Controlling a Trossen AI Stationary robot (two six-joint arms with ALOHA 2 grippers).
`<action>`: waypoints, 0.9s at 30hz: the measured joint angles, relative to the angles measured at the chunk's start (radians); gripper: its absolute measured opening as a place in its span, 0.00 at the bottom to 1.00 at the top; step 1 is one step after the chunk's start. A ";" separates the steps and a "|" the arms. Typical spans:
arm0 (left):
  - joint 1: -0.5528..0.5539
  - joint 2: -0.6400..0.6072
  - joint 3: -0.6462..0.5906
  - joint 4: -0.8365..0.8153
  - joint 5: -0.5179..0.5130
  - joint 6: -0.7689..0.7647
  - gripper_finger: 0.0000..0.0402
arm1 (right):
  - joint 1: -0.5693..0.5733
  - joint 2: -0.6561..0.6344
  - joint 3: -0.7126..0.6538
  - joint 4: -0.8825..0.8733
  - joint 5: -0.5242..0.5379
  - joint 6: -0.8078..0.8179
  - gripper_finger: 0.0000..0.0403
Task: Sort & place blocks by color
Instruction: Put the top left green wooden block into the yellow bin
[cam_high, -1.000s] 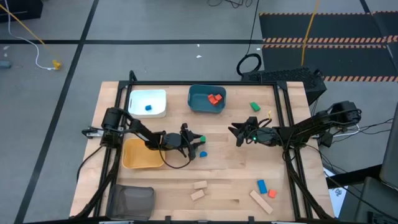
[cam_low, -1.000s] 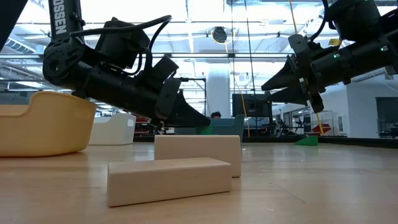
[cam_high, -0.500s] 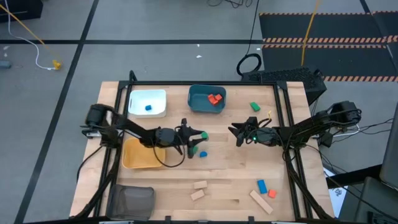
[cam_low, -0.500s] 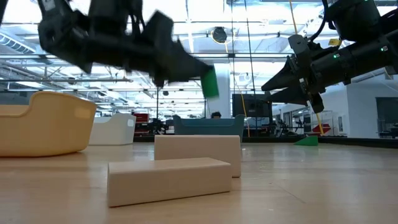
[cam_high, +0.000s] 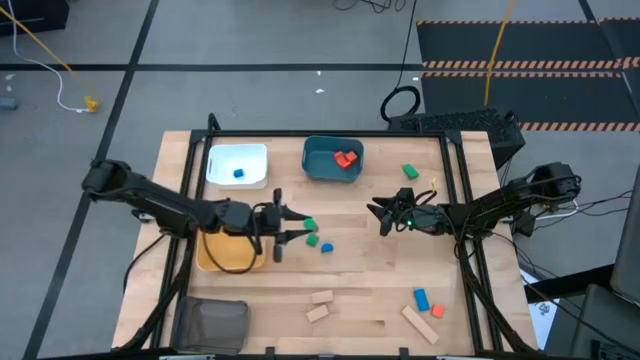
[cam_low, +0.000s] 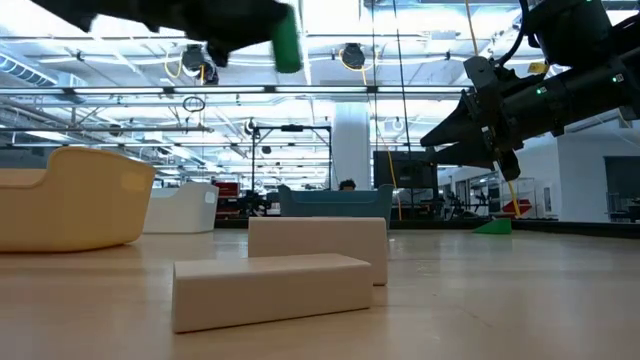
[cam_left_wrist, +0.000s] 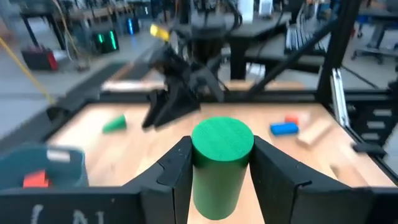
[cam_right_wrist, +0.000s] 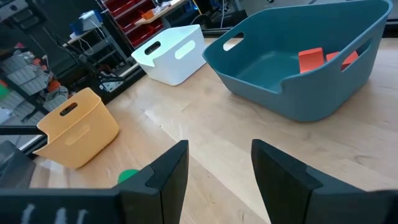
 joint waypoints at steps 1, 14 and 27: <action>-0.004 -0.026 0.000 -0.059 -0.006 -0.019 0.33 | 0.000 0.000 0.000 0.000 0.000 0.001 0.41; -0.064 -0.301 0.000 -0.803 0.000 -0.480 0.33 | 0.000 0.000 0.000 0.000 0.000 0.006 0.41; -0.151 -0.387 0.000 -1.289 0.115 -0.838 0.33 | 0.000 0.000 0.000 0.000 0.000 0.008 0.41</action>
